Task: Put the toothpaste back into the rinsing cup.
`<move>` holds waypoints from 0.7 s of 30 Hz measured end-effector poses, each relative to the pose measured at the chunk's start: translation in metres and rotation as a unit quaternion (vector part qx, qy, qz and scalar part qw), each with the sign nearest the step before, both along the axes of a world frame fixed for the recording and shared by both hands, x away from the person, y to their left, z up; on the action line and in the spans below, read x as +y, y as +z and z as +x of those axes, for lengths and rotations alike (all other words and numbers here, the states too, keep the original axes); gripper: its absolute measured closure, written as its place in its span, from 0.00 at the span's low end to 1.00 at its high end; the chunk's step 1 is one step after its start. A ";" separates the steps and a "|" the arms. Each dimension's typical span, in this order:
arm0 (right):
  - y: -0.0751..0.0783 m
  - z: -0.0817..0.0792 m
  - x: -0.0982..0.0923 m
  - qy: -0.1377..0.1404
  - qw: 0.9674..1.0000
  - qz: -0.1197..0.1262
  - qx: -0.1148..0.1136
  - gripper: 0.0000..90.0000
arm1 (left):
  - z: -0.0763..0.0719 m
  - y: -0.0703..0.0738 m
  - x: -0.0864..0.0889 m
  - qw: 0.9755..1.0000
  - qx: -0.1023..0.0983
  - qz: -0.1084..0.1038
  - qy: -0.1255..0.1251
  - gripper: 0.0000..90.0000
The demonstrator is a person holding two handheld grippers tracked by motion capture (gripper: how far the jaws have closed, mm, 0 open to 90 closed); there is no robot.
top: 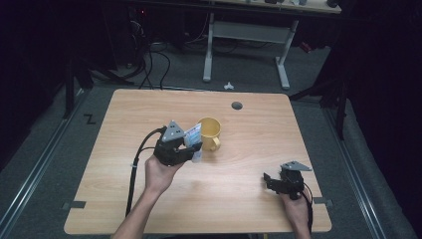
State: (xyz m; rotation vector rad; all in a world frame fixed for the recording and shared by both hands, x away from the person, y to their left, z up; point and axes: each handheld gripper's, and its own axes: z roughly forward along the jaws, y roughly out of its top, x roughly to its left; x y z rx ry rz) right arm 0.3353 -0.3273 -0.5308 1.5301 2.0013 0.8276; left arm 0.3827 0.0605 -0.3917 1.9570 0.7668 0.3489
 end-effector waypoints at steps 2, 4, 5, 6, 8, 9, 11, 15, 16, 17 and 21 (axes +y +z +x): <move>0.000 0.000 0.000 0.000 1.000 0.000 0.000 0.24 | 0.002 0.001 -0.001 1.000 0.001 -0.005 0.000 0.73; 0.000 0.000 0.000 0.000 1.000 0.000 0.000 0.24 | 0.004 0.003 -0.001 1.000 0.000 -0.006 0.000 0.73; 0.000 0.000 0.000 0.001 1.000 -0.001 0.000 0.24 | 0.005 0.004 -0.002 1.000 -0.001 -0.005 -0.001 0.73; 0.000 0.000 0.000 0.001 1.000 -0.001 0.000 0.24 | 0.006 0.004 -0.002 1.000 -0.002 -0.006 -0.001 0.73; 0.000 0.000 0.000 0.001 1.000 -0.001 0.000 0.24 | 0.008 0.007 -0.003 1.000 -0.004 -0.007 0.000 0.73; 0.000 0.000 0.000 0.001 1.000 -0.001 0.000 0.24 | 0.009 0.008 -0.004 1.000 -0.003 -0.007 -0.001 0.73; 0.000 0.000 0.000 0.000 1.000 0.000 0.000 0.24 | 0.011 0.010 -0.004 1.000 -0.004 -0.011 0.000 0.73; 0.000 0.000 0.000 0.001 1.000 -0.001 0.000 0.24 | 0.017 0.014 -0.007 1.000 -0.006 -0.009 0.000 0.73; 0.000 0.000 0.000 0.001 1.000 0.000 0.000 0.24 | 0.018 0.015 -0.008 1.000 -0.006 -0.010 0.000 0.73; 0.000 0.000 0.000 0.001 1.000 -0.001 0.000 0.24 | 0.020 0.016 -0.009 1.000 -0.007 -0.009 0.000 0.73; 0.000 0.000 0.000 0.001 1.000 0.000 0.000 0.24 | 0.026 0.020 -0.011 1.000 -0.007 -0.007 0.001 0.73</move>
